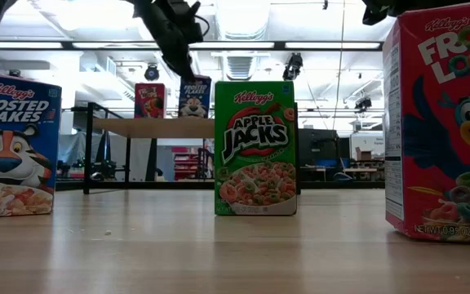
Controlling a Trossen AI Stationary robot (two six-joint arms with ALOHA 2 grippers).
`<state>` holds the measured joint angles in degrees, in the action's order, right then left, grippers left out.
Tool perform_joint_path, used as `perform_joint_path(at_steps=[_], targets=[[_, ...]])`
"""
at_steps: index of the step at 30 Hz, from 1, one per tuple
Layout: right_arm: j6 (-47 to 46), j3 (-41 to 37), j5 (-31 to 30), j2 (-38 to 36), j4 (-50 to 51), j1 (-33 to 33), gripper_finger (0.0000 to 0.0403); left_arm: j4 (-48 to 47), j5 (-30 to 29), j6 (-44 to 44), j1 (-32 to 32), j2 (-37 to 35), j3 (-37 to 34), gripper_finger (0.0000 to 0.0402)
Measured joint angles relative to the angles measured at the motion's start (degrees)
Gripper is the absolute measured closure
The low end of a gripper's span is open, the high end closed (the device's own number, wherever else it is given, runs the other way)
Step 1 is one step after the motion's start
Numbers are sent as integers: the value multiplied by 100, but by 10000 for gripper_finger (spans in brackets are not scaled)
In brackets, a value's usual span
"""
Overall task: Stack cereal on shelf
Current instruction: Put the middle blue cereal box on the shelf
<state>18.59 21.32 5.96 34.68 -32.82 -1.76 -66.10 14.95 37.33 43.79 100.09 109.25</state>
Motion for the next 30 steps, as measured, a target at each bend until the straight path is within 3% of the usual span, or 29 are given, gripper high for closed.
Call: perform_joint_path(at_steps=[30], targets=[[2, 0, 0, 0, 2, 0, 394, 170, 113, 168, 363, 141, -15, 231]])
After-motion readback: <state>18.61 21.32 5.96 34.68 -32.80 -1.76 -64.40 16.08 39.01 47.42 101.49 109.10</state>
